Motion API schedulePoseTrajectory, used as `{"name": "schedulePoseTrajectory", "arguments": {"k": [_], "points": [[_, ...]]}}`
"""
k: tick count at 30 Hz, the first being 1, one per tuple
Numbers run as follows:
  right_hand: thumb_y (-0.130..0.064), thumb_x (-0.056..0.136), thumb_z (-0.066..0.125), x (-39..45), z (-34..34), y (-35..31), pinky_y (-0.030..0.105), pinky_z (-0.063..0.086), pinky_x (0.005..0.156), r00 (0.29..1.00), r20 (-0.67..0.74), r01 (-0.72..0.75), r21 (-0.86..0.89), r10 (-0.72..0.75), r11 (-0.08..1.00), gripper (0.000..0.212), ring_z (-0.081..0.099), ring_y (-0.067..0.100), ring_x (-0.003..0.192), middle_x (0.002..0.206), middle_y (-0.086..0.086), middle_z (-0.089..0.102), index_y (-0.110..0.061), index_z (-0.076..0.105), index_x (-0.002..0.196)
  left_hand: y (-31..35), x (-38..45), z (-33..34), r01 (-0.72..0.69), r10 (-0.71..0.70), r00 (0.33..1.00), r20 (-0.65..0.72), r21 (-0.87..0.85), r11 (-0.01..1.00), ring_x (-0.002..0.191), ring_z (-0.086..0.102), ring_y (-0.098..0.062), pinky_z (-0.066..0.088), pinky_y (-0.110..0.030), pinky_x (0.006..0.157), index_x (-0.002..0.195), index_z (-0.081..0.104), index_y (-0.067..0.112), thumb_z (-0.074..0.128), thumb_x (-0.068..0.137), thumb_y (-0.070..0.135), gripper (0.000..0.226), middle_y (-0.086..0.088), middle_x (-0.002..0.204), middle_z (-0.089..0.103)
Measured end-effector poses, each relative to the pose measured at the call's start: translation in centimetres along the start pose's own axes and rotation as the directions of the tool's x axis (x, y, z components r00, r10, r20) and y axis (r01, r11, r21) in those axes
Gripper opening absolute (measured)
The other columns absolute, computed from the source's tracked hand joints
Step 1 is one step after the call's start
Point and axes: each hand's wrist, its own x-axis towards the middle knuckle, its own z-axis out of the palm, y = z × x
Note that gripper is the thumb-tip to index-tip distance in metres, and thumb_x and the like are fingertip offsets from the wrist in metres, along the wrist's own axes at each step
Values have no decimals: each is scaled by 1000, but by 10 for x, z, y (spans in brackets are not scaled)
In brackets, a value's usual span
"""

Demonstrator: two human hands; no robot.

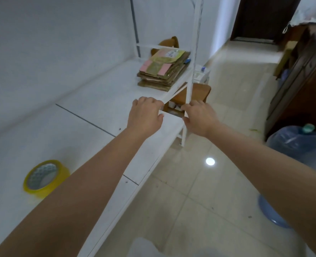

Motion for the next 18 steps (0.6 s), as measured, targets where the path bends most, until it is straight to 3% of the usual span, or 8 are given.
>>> {"name": "schedulePoseTrajectory", "arguments": {"k": [10,18], "points": [[-25,94,49,129,36,37,40,41,89,999,23,-37,29,36,999,31,51,33,110,115,13,57,-12,57,120,-49,106,31,32,-35,998,45,80,996,125,45,-27,31,-40,106,133,55,20,55,96,32,40,-5,135,56],[-24,94,52,216,66,65,39,44,86,997,22,-73,88,71,993,36,52,32,112,121,14,57,-11,54,128,-59,180,49,9,-16,999,34,193,981,113,50,-30,37,-41,97,123,59,16,52,94,29,32,-9,121,60]]}}
